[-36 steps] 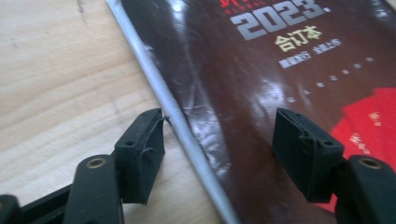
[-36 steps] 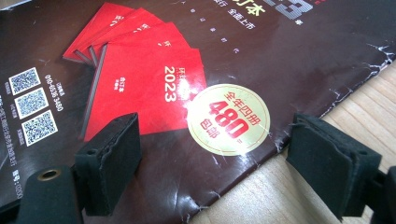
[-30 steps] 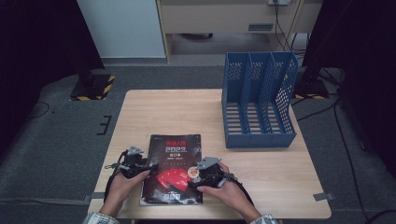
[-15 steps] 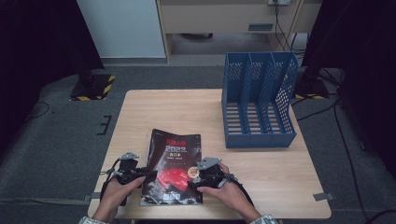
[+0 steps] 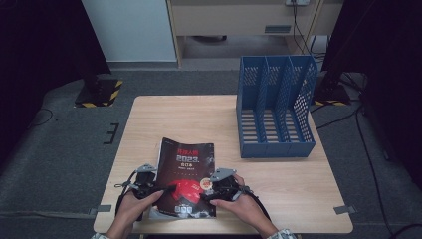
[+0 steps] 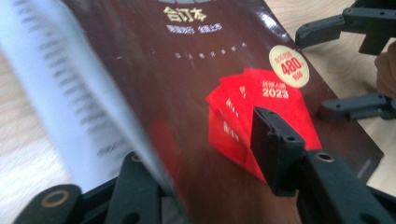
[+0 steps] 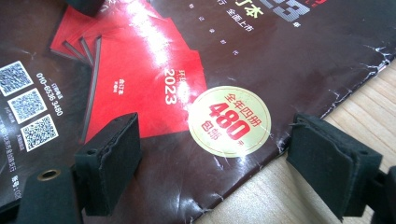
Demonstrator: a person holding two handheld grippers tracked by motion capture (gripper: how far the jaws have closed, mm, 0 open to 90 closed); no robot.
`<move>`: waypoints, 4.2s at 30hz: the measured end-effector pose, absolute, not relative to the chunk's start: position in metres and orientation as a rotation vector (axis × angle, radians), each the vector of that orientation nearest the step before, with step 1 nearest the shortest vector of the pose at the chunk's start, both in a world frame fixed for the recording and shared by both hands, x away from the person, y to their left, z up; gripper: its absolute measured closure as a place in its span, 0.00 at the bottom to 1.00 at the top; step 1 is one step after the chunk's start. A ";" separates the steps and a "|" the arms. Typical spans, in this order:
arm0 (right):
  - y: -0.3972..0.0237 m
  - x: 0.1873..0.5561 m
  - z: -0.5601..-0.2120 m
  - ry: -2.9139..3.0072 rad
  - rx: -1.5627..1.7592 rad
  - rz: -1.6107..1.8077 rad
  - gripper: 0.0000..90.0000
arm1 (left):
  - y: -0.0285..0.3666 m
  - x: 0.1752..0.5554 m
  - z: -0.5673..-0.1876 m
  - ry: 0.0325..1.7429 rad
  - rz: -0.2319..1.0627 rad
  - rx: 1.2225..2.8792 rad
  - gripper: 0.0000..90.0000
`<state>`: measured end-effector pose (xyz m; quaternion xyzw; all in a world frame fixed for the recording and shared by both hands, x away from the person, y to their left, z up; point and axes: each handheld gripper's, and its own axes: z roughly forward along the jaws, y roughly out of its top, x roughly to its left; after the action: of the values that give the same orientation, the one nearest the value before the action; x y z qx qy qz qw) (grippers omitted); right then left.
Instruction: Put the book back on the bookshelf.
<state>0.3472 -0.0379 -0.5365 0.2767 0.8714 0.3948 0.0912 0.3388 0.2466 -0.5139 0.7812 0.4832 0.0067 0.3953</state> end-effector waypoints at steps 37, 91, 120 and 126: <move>-0.036 0.358 -0.537 2.626 0.953 1.351 0.14 | 0.257 0.336 -0.482 1.057 0.003 1.780 0.99; -0.028 0.376 -0.534 2.624 1.003 1.371 0.24 | 0.262 0.345 -0.516 1.244 0.276 2.077 0.55; 0.030 0.415 -0.519 2.711 0.999 1.196 0.51 | 0.261 0.347 -0.518 1.209 0.275 2.078 0.58; 0.026 0.419 -0.523 2.658 1.074 1.192 0.77 | 0.259 0.348 -0.518 1.231 0.264 2.056 0.57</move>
<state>0.4194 0.0259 -0.5229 0.3459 0.8560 0.3838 0.0186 0.3484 0.2593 -0.5177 0.7965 0.4768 0.1023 0.3574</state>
